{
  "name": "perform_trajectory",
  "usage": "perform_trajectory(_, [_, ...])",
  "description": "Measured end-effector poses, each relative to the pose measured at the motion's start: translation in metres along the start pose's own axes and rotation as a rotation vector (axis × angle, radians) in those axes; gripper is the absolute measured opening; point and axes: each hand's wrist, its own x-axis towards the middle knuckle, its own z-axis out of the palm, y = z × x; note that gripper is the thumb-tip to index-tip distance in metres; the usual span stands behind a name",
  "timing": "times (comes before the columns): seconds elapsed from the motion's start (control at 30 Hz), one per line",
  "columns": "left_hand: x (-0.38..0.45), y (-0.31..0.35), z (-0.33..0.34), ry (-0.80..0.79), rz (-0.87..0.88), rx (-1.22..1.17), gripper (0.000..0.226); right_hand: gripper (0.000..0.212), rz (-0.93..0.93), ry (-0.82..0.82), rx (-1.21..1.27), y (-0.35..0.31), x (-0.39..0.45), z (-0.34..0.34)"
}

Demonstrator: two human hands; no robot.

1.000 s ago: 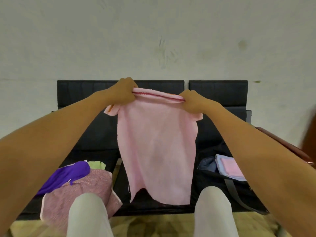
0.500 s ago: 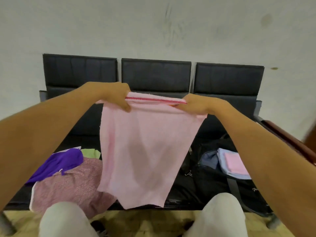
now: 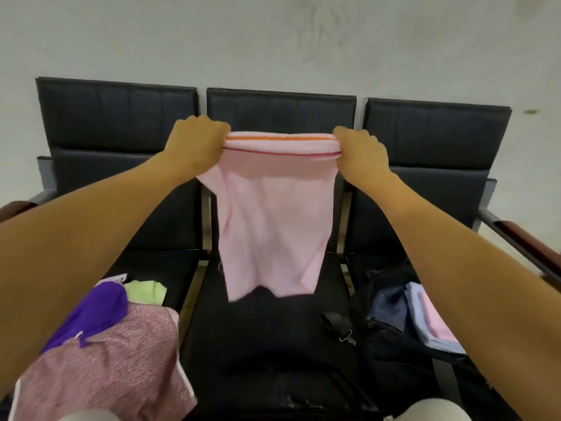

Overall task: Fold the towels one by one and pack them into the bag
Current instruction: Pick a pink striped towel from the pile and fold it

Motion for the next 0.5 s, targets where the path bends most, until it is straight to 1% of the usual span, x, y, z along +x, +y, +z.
perform_trajectory(0.03, [0.002, 0.0, 0.0, 0.033, 0.006, 0.011, 0.007, 0.018, 0.001, 0.033, 0.002, 0.002, 0.003, 0.0])
perform_trajectory(0.1, [0.002, 0.002, 0.004, 0.052, 0.017, 0.014, 0.004, 0.016, -0.009, 0.044, 0.009, 0.006, 0.005, 0.0])
perform_trajectory(0.17, [-0.005, 0.003, 0.008, -0.003, 0.047, -0.007, 0.005, 0.01, -0.034, -0.031, 0.045, 0.009, -0.001, 0.006])
perform_trajectory(0.23, [-0.016, 0.005, 0.015, -0.153, 0.112, -0.05, 0.01, 0.007, -0.066, -0.181, 0.084, 0.01, -0.014, 0.017])
perform_trajectory(0.3, [-0.034, 0.011, 0.026, -0.361, 0.163, -0.131, 0.012, 0.003, -0.083, -0.379, 0.134, 0.01, -0.035, 0.03])
perform_trajectory(0.4, [-0.068, 0.028, 0.044, -0.622, 0.188, -0.278, 0.01, 0.016, -0.069, -0.645, 0.228, 0.006, -0.078, 0.054])
perform_trajectory(0.47, [-0.097, 0.042, 0.061, -0.784, 0.169, -0.337, 0.008, 0.02, -0.07, -0.751, 0.255, 0.003, -0.111, 0.074])
perform_trajectory(0.5, [-0.113, 0.048, 0.07, -0.862, 0.151, -0.335, 0.013, 0.02, -0.091, -0.799, 0.252, 0.0, -0.129, 0.083])
